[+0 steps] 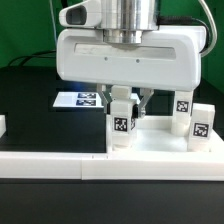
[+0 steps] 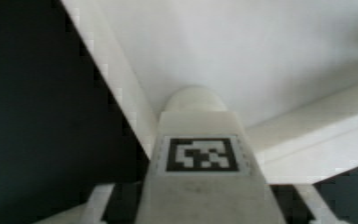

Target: Assemble square table

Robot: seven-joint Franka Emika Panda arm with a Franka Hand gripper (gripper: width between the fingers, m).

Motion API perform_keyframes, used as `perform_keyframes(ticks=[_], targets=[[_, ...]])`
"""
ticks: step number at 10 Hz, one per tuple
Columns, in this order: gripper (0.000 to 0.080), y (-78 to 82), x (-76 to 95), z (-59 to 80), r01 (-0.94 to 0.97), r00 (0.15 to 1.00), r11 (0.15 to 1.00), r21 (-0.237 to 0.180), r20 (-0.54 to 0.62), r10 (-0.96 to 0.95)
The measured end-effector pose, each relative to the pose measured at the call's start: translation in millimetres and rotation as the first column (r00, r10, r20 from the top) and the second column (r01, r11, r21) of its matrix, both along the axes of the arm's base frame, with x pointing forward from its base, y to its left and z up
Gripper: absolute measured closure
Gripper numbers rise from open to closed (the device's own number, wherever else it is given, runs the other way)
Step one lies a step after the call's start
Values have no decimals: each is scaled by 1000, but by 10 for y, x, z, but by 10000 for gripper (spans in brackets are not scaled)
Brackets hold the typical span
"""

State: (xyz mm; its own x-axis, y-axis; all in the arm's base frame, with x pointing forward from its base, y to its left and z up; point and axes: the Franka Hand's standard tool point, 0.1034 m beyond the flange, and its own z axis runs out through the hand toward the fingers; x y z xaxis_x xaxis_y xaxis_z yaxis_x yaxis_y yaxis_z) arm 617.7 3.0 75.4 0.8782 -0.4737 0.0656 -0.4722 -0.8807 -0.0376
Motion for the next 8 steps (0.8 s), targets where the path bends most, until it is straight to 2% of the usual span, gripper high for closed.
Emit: perform_keyframes(ticks=[4, 6, 7, 8], targets=[[511, 7, -8, -8, 295, 956, 955, 22, -5, -295], [511, 34, -3, -16, 544, 839, 838, 40, -3, -544], [509, 38, 12, -22, 665, 746, 745, 52, -10, -666], [509, 42, 27, -30, 786, 616, 613, 78, -26, -787]])
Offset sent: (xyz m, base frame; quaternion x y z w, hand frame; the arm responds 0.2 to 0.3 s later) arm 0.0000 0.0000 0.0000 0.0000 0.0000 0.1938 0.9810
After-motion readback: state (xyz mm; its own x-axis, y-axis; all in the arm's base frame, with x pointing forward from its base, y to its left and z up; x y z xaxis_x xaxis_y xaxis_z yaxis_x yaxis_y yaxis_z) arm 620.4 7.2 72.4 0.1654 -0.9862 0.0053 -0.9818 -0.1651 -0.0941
